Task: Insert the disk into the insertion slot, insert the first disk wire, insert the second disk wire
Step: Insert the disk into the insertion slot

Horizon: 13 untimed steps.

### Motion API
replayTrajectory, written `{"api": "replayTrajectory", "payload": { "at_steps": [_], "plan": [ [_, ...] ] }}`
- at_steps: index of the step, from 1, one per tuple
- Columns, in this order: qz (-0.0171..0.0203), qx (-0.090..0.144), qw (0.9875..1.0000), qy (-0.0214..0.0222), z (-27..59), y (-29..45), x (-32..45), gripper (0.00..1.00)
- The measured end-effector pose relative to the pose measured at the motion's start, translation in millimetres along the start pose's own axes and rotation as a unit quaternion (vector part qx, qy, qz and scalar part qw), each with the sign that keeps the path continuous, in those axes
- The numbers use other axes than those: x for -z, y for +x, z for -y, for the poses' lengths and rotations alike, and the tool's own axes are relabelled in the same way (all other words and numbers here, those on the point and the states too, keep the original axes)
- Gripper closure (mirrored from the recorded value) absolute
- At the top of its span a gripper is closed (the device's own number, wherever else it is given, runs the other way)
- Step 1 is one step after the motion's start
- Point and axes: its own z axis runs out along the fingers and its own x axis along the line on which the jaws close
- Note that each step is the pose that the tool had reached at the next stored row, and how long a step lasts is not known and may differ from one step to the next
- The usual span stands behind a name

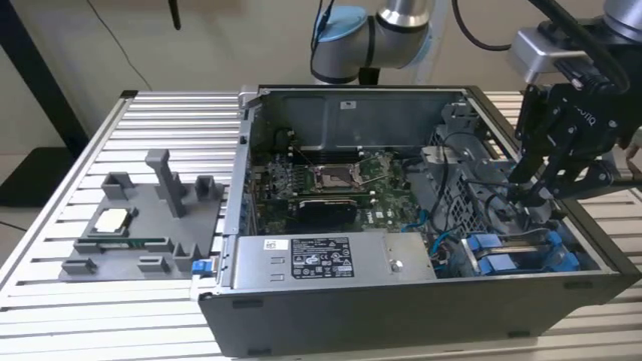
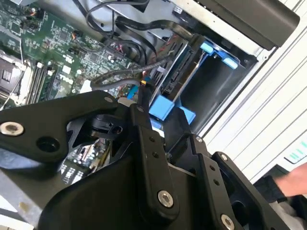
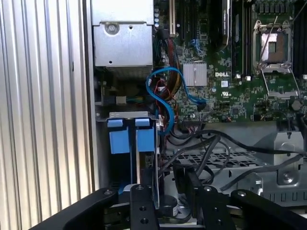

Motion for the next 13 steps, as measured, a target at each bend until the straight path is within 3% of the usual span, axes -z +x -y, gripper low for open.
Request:
{"api": "replayTrajectory", "payload": {
  "at_steps": [6,9,10,13],
  "plan": [
    [0.0006,0.002,1.0000,0.0082,-4.4,-4.0,-9.6,0.60],
    [0.0006,0.002,1.0000,0.0091,-4.4,-4.1,-10.3,0.62],
    [0.0005,0.002,1.0000,0.0091,-4.5,-4.0,-10.3,0.75],
    [0.0003,0.002,1.0000,0.0090,-4.5,-4.0,-10.4,0.81]
  ]
}}
